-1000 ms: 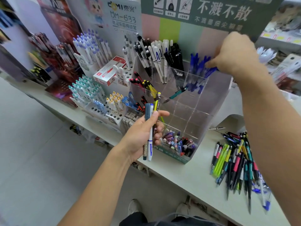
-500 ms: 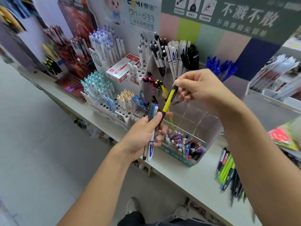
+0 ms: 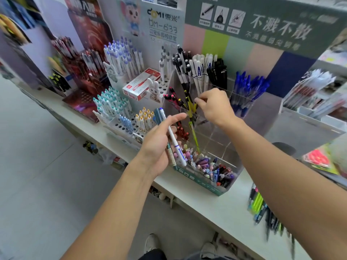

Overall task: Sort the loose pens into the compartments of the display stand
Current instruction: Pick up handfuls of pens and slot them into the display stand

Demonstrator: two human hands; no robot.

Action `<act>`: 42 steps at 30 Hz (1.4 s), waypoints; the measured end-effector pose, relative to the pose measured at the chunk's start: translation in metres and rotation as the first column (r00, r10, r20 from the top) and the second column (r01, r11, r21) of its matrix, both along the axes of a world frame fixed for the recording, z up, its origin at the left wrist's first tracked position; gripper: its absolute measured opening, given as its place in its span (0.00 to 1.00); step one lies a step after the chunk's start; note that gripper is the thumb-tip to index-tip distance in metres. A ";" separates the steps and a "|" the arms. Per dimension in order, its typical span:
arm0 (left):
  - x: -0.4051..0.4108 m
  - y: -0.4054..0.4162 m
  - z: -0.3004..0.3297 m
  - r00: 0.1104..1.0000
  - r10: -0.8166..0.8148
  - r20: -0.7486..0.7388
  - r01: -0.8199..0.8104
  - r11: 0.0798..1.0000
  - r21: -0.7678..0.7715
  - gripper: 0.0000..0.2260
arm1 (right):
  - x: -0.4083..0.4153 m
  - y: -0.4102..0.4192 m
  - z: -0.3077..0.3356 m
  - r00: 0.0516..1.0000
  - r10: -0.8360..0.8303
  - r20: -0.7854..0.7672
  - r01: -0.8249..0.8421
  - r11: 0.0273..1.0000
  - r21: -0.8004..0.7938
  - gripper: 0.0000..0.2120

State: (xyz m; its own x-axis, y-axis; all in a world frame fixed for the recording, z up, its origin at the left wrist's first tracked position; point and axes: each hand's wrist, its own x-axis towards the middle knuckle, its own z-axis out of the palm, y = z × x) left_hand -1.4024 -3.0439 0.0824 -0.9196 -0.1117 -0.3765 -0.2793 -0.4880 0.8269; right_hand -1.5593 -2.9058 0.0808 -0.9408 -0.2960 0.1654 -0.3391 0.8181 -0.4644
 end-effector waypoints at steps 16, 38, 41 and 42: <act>-0.042 0.011 0.030 0.978 0.041 -0.204 -0.062 0.993 -0.098 0.14 | 0.051 0.037 0.088 0.982 0.164 0.090 -0.057 0.723 -0.689 0.04; -0.110 0.003 0.023 0.976 -0.217 -0.034 0.211 0.969 -0.132 0.13 | -0.026 0.021 0.095 0.949 0.199 -0.243 -0.128 0.952 0.279 0.24; -0.102 0.011 0.028 0.937 -0.346 -0.052 0.323 0.912 -0.253 0.11 | -0.005 0.035 0.107 0.968 0.250 0.010 -0.248 0.966 -0.073 0.17; -0.101 0.015 0.029 0.919 -0.389 -0.057 0.355 0.883 -0.306 0.12 | 0.001 0.041 0.106 0.953 0.277 0.122 -0.256 0.954 -0.158 0.15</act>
State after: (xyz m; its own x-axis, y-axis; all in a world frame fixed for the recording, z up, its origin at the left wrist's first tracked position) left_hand -1.5036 -3.0292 0.1118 -0.9489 0.1612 -0.2712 -0.2899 -0.1065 0.9511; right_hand -1.5587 -2.8649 0.1867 -0.8473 -0.5228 0.0936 -0.4585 0.6311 -0.6257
